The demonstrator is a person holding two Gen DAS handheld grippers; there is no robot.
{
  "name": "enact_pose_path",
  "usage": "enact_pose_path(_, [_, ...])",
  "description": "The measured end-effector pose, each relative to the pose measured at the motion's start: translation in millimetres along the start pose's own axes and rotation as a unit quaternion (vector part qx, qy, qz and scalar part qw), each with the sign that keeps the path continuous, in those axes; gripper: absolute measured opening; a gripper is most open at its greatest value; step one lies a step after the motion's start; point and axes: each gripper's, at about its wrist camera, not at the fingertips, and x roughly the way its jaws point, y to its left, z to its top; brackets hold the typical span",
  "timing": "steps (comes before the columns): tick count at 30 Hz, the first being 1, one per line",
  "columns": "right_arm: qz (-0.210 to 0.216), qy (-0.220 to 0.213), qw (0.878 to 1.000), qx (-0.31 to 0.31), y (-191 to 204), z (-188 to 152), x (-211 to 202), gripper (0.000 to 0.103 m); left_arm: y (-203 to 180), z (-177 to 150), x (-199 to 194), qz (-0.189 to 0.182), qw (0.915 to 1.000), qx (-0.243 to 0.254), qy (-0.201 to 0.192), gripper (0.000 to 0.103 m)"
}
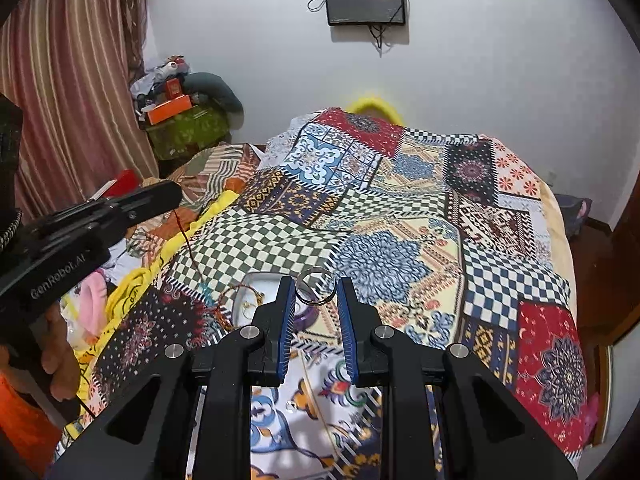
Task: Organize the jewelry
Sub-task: 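Carry the ring with the right tool while the left tool carries the bracelet to the purple tin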
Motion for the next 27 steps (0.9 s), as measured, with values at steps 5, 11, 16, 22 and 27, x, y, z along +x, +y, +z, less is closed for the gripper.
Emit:
enact_pose_path(5, [0.007,0.01,1.0,-0.003,7.3,7.8,17.5,0.019,2.6,-0.4,12.3,0.001,1.0,0.002,0.008,0.0])
enact_pose_path(11, [0.009,0.028,1.0,-0.003,8.9,13.6,37.7,0.019,6.4,0.7,31.5,-0.003,0.9998,-0.002,0.022,0.0])
enact_pose_path(16, [0.012,0.051,0.999,0.004,6.5,12.8,58.3,0.019,13.6,-3.2,48.4,-0.005,0.9992,-0.011,0.038,0.0])
enact_pose_path(22, [0.023,0.086,0.996,0.003,7.6,6.8,80.7,0.019,26.5,-13.2,66.2,-0.009,0.9977,-0.028,0.06,0.0])
enact_pose_path(27, [0.018,0.102,0.995,-0.012,11.9,2.2,92.6,0.019,37.1,-25.1,79.4,-0.016,0.9955,-0.042,0.083,0.0])
